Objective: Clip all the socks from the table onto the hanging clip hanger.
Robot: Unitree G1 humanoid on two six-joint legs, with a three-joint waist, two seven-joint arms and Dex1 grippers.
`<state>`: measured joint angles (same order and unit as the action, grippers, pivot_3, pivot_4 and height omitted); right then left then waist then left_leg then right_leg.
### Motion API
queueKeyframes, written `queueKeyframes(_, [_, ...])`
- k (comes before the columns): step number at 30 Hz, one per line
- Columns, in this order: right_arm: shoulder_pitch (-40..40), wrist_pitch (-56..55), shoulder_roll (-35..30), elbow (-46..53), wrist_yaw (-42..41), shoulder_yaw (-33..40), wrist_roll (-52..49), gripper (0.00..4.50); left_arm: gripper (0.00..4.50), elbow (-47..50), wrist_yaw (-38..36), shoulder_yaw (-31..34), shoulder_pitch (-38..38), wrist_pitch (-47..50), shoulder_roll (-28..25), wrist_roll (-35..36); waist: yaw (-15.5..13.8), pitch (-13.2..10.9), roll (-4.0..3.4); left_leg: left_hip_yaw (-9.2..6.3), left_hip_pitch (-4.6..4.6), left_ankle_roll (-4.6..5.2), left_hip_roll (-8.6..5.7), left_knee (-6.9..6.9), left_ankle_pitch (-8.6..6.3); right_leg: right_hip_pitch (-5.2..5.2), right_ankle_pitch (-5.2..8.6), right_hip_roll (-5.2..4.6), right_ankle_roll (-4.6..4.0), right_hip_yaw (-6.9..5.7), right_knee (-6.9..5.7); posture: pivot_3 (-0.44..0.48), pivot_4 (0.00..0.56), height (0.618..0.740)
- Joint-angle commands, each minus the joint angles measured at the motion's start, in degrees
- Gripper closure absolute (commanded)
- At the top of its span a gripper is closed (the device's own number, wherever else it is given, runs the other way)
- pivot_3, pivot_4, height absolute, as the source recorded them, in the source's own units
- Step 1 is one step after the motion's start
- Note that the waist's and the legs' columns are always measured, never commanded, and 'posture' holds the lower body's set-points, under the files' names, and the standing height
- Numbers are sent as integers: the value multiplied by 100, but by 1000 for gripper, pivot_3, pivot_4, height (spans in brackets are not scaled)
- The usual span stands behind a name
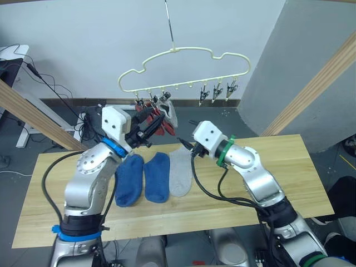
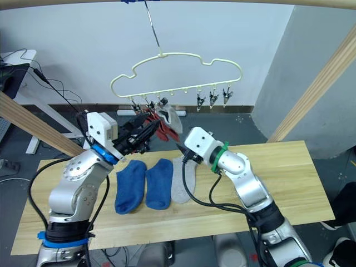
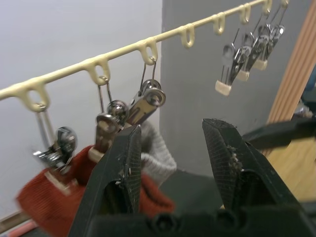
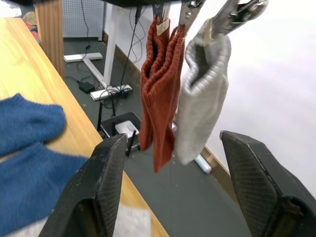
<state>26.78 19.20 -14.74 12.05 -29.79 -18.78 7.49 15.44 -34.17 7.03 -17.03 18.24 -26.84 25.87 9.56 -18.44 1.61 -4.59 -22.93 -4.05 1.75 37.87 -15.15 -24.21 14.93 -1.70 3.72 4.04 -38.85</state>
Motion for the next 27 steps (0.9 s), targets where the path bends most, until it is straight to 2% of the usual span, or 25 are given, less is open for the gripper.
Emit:
queueKeyframes(1, [-216, 473, -116, 926, -57, 449, -308, 1276, 2336, 429, -547, 129, 139, -92, -438, 124, -8, 0, 0, 0, 1, 0, 0, 0, 0, 1, 0, 0, 0, 0, 0, -222, 287, 733])
queueKeyframes(6, [-612, 770, -95, 1849, 178, 944, -551, 1276, 2336, 968, -1087, 502, 421, 772, -1231, 989, -8, 0, 0, 1, 0, 0, 2, -3, 0, -3, 1, 1, 0, 1, -1, -224, 282, 733])
queueKeyframes(10, [-540, 1380, -57, 2295, 142, 1299, -1038, 1276, 2336, 1242, -1322, 611, 401, 1206, -1650, 1423, -15, 0, 0, 0, 0, 0, 3, -2, 0, -3, 2, 1, 2, 0, -2, -213, 277, 733])
queueKeyframes(18, [-133, 1797, 252, 2186, 544, 1333, -1287, 1276, 2336, 1319, -1160, 302, -150, 1434, -1515, 1499, -18, 0, 0, 1, 1, 0, 2, -2, 0, -3, 1, 3, 1, 0, -2, -211, 276, 733])
queueKeyframes(21, [-54, 1917, 382, 2126, 670, 1336, -1379, 1855, 2336, 1261, -1095, 217, -262, 1372, -1407, 1401, -18, 0, 0, 2, -2, 0, 2, -2, 0, -5, 1, 2, 0, 1, 0, -211, 276, 733])
queueKeyframes(23, [-3, 1972, 399, 2087, 729, 1326, -1400, 2530, 2336, 1251, -1080, 177, -300, 1368, -1365, 1365, -17, 0, 0, 3, -4, 0, 2, -3, 0, -8, 1, 2, -1, 2, -1, -211, 276, 733])
queueKeyframes(27, [133, 2125, 405, 1933, 882, 1283, -1350, 2530, 2336, 1248, -1137, 100, -320, 1325, -1329, 1302, -18, 0, 0, 2, -4, 0, 3, -2, 0, -8, 1, 2, -1, 1, -1, -217, 275, 733])
